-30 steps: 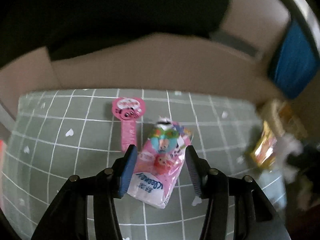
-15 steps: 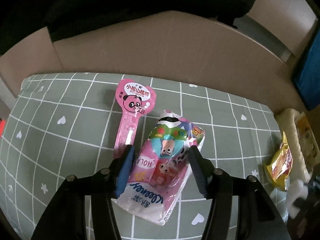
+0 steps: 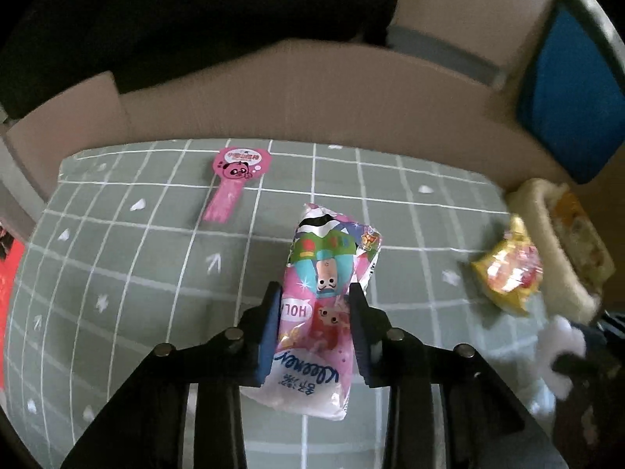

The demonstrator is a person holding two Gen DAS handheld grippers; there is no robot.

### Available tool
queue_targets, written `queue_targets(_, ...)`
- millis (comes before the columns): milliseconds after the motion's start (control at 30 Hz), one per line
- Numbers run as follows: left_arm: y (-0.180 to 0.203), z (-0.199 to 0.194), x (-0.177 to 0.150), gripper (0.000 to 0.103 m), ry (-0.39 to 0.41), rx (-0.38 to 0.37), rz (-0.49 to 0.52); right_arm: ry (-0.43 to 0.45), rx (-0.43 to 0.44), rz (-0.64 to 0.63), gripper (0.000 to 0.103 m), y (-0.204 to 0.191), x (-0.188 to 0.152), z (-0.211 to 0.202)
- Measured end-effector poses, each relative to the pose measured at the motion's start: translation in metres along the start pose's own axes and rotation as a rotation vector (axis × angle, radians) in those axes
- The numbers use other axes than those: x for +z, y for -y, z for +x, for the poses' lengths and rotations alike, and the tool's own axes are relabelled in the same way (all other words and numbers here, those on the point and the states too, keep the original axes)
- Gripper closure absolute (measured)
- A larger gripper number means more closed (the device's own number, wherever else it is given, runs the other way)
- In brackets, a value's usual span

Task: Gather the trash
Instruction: 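Carry the tissue pack and white tissue over the trash bin and release both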

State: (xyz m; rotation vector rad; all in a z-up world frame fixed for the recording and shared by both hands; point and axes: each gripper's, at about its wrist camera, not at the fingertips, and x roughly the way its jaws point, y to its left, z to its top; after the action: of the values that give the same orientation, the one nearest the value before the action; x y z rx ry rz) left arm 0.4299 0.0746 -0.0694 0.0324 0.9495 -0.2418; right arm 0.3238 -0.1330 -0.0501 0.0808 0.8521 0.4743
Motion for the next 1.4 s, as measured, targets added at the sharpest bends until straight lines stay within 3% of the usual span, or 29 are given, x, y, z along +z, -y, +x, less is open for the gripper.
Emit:
queue_targets(233,0.025,-0.085,-0.011,0.070,0.175,-0.006,-0.013,0.050,-0.049,-0.020,0.078,-0.014,0.008,-0.030)
queue_targets(467,0.068,-0.161,-0.007,0.070,0.360,0.027,0.064,0.197,-0.130,-0.029,0.078,-0.022,0.029,-0.095)
queue_targets(600,0.097,-0.195,-0.009,0.070,0.443,0.008,0.104,0.283,-0.177,-0.043,0.078,-0.022,0.041,-0.134)
queue_targets(933,0.167,-0.199,-0.003,0.070,0.455,-0.066,0.111,0.425,-0.293,0.012,0.078,0.015,0.041,-0.220)
queue_targets(1400,0.254,-0.146,0.008,0.070,0.388,-0.166,0.157,0.421,-0.403,0.118,0.078,0.090,-0.003,-0.248)
